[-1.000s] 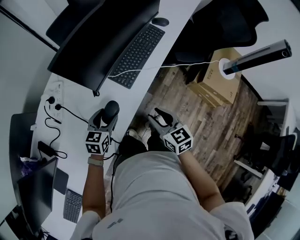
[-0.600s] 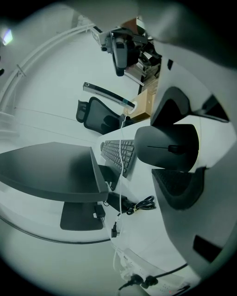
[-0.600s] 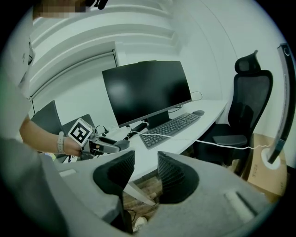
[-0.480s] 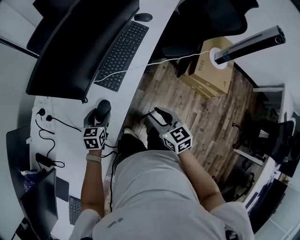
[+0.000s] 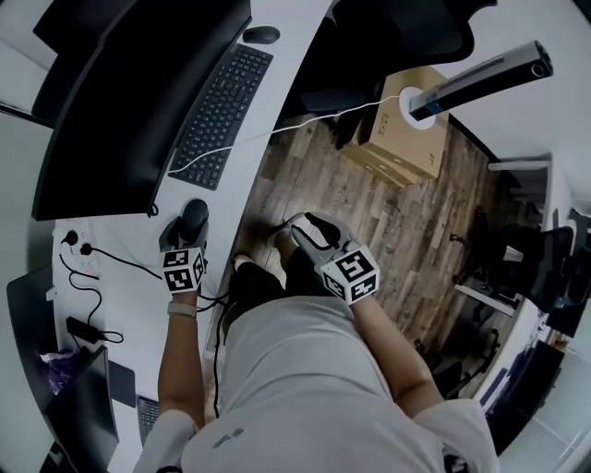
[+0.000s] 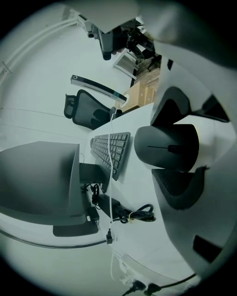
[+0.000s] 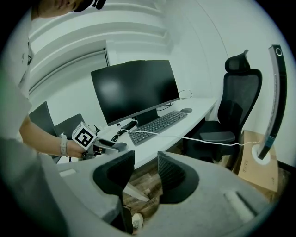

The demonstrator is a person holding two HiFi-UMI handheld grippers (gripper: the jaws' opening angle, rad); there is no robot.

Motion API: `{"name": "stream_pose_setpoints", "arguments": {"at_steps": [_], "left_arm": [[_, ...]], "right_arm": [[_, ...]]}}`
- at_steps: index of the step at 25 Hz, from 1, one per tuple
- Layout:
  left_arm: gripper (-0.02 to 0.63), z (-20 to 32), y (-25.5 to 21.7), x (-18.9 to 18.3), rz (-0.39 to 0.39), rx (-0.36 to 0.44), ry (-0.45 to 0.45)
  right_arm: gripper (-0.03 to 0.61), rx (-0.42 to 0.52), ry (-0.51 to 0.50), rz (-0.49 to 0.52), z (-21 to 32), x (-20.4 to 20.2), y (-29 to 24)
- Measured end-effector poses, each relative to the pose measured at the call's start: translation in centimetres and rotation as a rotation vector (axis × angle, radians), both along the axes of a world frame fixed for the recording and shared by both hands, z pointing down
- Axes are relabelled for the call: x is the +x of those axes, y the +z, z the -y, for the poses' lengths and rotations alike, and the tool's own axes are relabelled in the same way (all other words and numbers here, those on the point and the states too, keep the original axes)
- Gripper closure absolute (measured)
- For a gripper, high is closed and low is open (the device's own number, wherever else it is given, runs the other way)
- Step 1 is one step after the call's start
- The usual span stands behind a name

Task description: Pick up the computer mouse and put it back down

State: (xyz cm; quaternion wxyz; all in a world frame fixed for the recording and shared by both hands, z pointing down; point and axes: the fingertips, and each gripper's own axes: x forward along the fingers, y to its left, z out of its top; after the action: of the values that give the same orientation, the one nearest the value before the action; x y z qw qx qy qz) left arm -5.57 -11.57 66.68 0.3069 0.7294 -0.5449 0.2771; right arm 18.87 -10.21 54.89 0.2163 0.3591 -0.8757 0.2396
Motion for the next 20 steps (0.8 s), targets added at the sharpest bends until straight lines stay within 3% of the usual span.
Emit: {"name": "stream_pose_setpoints", "arguments": {"at_steps": [20], "left_arm": [[0.327, 0.9, 1.3, 0.6, -0.001, -0.020, -0.035]], "right_arm": [[0.423, -0.003, -0.007, -0.019, 0.6, 1.1, 0.0]]}}
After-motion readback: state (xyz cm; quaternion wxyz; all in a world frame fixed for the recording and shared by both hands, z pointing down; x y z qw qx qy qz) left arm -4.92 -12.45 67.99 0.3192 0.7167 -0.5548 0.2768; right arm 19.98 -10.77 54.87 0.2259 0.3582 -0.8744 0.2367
